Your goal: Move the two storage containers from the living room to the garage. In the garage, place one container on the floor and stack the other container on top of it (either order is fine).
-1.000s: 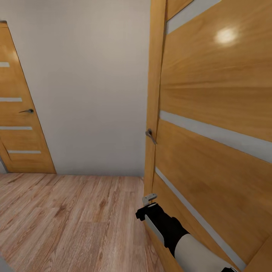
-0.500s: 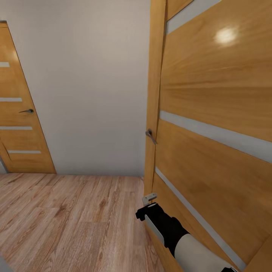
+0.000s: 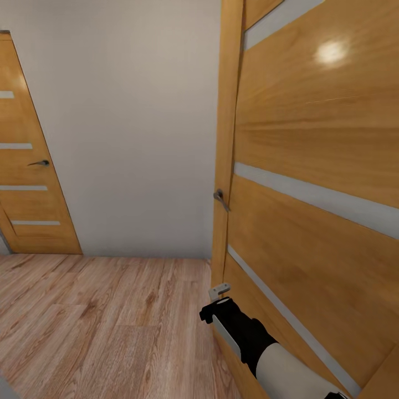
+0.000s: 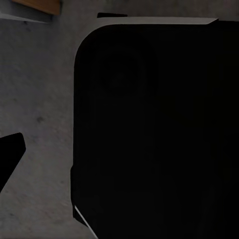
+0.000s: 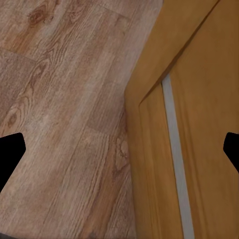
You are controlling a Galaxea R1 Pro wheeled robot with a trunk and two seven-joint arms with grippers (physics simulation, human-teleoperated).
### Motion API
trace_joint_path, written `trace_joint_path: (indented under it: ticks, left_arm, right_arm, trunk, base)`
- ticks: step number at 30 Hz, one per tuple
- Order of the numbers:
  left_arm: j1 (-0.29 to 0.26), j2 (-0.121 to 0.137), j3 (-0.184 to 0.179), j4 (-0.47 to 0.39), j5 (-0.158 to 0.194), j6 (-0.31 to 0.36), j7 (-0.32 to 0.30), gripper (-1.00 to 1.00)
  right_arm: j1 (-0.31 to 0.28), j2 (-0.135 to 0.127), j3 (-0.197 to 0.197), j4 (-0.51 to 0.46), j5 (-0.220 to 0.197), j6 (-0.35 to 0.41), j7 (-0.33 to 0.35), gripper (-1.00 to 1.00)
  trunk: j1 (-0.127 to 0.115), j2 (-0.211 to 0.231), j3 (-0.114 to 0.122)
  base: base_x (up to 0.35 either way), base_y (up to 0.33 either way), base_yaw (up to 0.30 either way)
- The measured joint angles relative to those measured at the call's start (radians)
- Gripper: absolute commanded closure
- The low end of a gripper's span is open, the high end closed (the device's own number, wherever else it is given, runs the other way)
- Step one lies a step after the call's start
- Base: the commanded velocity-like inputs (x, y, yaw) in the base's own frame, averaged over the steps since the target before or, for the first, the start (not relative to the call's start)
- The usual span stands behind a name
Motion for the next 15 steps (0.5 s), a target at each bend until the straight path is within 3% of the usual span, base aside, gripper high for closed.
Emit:
trace_joint_path:
  ticks: [15]
  left_arm:
    - [0.000, 0.000, 0.000, 0.000, 0.000, 0.000, 0.000, -1.00]
  right_arm:
    - [0.000, 0.000, 0.002, -0.001, 0.009, 0.000, -0.006, -1.00]
  trunk:
    - [0.000, 0.000, 0.000]
  base:
    - [0.000, 0.000, 0.000]
